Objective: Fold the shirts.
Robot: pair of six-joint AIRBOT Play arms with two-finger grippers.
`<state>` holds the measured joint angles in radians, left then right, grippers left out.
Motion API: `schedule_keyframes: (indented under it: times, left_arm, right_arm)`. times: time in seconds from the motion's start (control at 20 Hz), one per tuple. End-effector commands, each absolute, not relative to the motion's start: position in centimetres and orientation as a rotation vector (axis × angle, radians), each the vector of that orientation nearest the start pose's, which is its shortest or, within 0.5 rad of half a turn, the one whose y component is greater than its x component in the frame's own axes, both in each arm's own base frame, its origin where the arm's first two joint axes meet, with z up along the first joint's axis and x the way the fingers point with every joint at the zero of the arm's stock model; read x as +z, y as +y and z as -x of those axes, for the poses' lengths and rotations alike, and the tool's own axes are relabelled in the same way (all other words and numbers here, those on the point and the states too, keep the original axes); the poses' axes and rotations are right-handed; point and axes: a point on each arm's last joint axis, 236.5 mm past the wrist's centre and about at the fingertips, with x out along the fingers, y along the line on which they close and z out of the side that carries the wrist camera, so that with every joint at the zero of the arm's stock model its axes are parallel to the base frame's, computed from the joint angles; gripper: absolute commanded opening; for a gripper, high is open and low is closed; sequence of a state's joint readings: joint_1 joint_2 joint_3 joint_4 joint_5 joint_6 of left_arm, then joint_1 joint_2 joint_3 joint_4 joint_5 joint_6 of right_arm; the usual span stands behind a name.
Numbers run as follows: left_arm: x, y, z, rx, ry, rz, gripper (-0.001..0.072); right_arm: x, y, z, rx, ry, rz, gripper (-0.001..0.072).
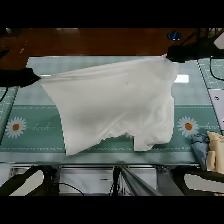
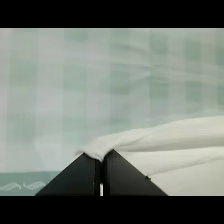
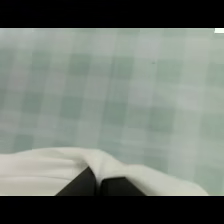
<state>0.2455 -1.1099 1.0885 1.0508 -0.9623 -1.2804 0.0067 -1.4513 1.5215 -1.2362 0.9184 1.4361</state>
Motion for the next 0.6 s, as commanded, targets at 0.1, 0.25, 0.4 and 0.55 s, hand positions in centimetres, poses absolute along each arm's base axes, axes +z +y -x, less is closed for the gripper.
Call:
schedule_keyframes:
  times: [0.1,0.25,0.4,0.55]
  left_arm:
    - [4.8,-0.1,-46.2,-0.132,0.832,0.275,0.0026]
    - [-0.4,-3.3,-45.8,-0.196,0.971,0.274,0.0028]
    - [-3.4,-4.9,-44.8,-0.232,1.07,0.281,0.0035]
    - [-2.2,-2.2,-43.1,-0.223,1.138,0.212,0.0176]
  right_arm:
    - [5.9,7.6,-55.5,0.215,0.829,-0.28,0.0029]
    - [0.3,8.4,-54.3,0.232,0.988,-0.31,0.0029]
    - [-2.2,8.7,-53.3,0.241,1.067,-0.315,0.0032]
    - [1.6,8.9,-53.5,0.279,1.007,-0.33,0.0326]
